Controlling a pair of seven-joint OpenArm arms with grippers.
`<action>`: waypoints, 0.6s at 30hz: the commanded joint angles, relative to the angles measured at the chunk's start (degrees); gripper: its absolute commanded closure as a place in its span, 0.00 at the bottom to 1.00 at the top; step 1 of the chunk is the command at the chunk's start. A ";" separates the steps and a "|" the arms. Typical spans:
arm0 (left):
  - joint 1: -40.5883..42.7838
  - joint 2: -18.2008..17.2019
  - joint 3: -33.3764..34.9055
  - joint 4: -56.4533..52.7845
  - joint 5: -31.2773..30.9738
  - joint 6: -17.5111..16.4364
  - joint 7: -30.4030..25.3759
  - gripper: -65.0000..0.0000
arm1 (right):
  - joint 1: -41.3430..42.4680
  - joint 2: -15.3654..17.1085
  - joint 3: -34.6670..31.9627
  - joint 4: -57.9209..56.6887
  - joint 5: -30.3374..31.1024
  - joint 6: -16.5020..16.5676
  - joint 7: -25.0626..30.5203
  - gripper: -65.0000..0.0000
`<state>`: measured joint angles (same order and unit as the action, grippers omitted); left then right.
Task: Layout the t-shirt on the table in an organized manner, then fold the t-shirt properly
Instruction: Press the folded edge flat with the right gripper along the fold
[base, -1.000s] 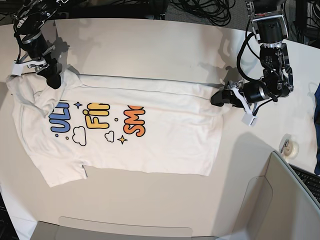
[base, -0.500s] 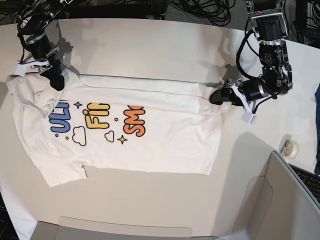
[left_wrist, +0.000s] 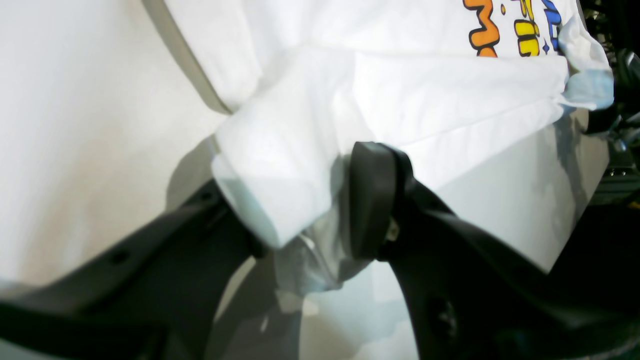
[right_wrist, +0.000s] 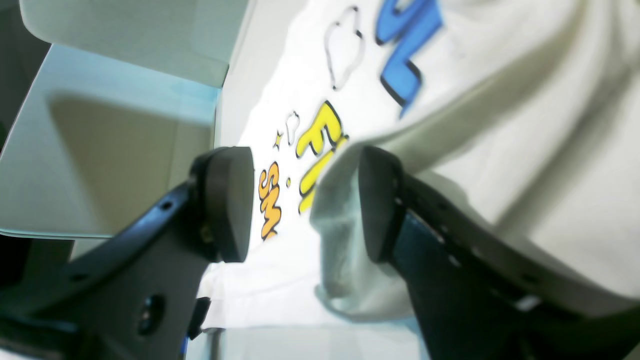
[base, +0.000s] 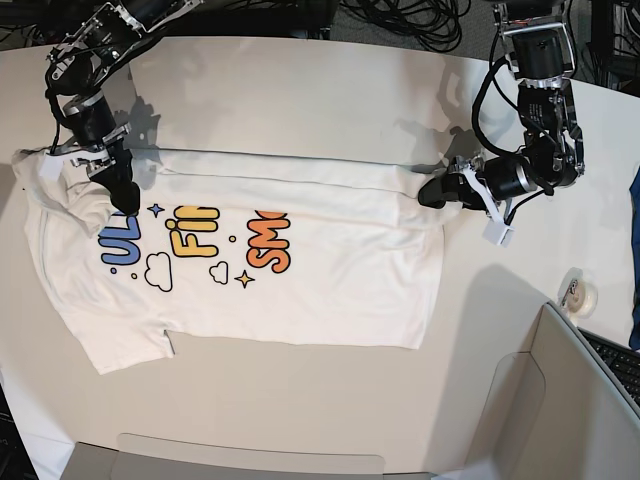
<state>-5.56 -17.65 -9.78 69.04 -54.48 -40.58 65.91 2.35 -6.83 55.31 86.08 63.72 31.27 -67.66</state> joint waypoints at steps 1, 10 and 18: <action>0.51 -0.33 0.42 -0.07 4.15 0.58 4.02 0.65 | 1.83 0.11 -0.32 0.82 0.76 0.43 0.80 0.49; 0.60 -0.33 0.42 -0.07 4.24 0.58 4.02 0.65 | 11.41 -1.21 -0.50 -5.51 -3.99 0.43 0.80 0.49; 1.30 -0.33 0.42 -0.07 4.24 0.58 4.02 0.65 | 19.32 -1.21 -0.58 -12.46 -5.83 0.43 0.80 0.49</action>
<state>-5.08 -17.65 -9.78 69.06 -54.63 -40.58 65.82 20.10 -8.58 54.98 72.86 56.18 31.20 -67.46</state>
